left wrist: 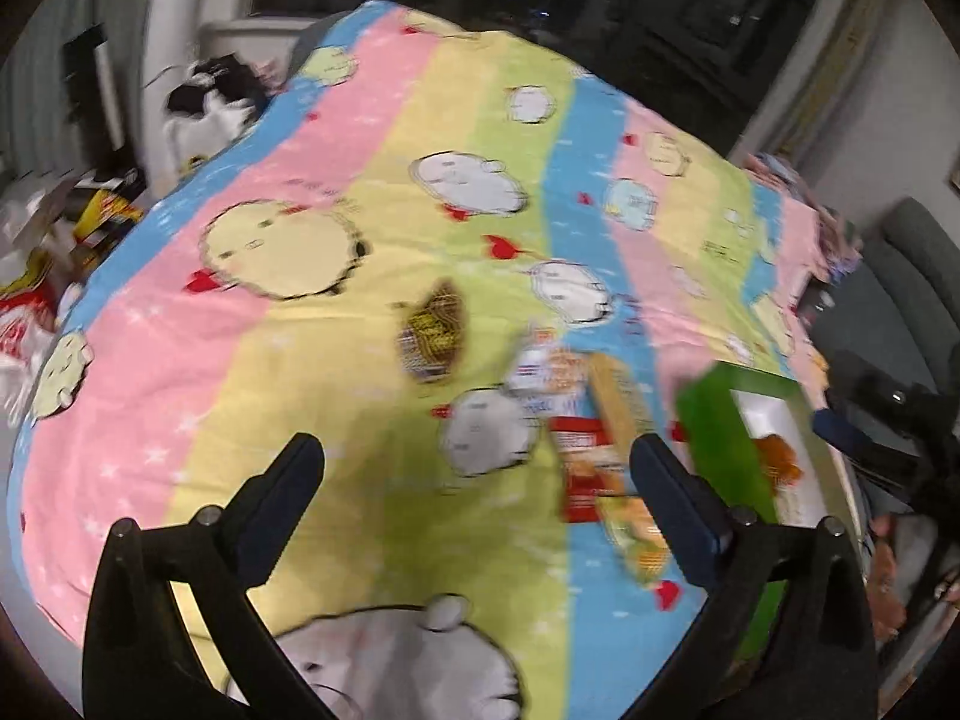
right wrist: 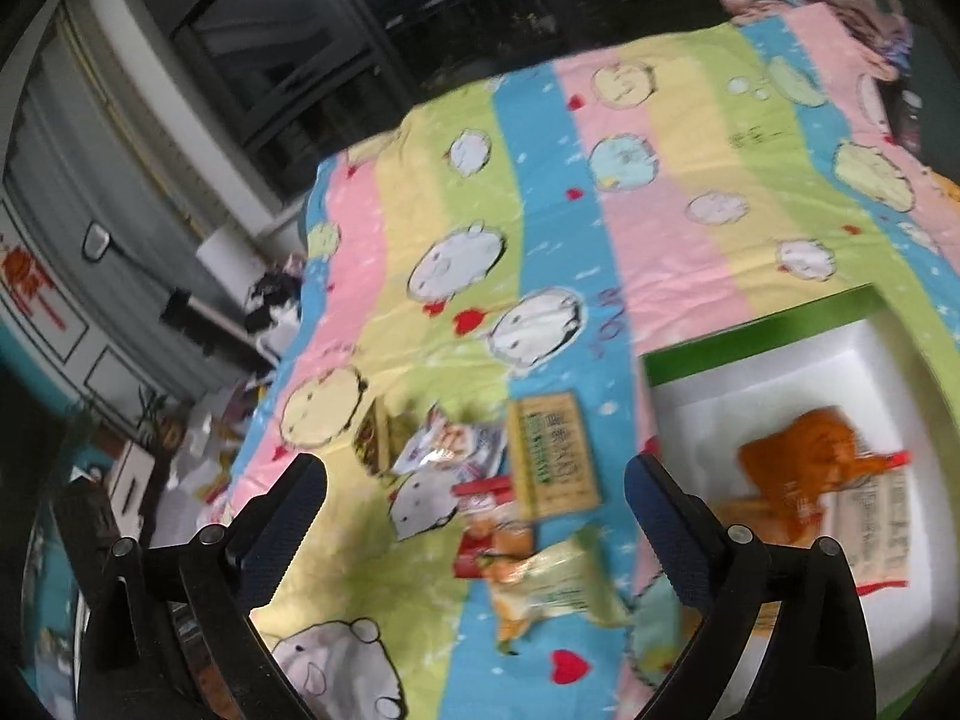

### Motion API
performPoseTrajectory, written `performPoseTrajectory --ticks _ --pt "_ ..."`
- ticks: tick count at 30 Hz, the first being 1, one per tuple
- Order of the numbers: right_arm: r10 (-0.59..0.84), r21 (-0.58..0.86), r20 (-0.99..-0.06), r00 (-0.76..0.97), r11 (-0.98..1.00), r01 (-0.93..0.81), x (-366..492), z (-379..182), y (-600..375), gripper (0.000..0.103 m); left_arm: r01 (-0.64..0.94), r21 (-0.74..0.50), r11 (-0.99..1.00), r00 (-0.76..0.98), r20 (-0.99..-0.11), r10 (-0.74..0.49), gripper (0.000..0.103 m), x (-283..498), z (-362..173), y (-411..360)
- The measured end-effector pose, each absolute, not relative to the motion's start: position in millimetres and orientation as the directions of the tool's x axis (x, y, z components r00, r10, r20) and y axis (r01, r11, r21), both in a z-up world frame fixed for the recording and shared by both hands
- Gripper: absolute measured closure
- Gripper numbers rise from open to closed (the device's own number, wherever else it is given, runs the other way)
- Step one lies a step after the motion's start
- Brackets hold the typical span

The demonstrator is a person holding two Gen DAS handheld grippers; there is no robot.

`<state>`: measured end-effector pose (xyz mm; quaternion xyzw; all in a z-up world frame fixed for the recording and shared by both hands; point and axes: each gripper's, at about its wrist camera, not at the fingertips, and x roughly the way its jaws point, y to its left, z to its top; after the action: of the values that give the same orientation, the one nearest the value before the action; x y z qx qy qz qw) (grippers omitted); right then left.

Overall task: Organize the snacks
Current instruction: 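Move the right tool back to the red-and-white packet on the quilt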

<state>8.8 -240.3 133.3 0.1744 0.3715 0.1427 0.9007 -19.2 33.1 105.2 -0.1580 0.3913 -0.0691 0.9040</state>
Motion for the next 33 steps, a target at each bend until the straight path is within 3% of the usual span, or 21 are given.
performPoseTrajectory --ticks 10,21,29,33 --pt "0.286 0.268 -0.789 0.543 0.957 -0.115 30 88 -188 0.004 -0.052 -0.386 0.921 0.652 -0.712 -0.261 0.001 -5 69 68" --pt "0.252 0.227 -0.858 0.448 0.968 -0.109 43 49 -178 0.004 -0.124 -0.390 0.912 0.631 -0.741 -0.231 0.001 -4 56 89" --pt "0.121 0.090 -0.892 0.436 0.992 -0.092 56 26 -171 0.004 -0.127 -0.397 0.909 0.617 -0.749 -0.242 0.001 -3 55 90" --pt "0.153 0.127 -0.914 0.377 0.988 -0.092 64 11 -174 0.004 -0.123 -0.395 0.911 0.612 -0.752 -0.244 0.001 -3 54 88"
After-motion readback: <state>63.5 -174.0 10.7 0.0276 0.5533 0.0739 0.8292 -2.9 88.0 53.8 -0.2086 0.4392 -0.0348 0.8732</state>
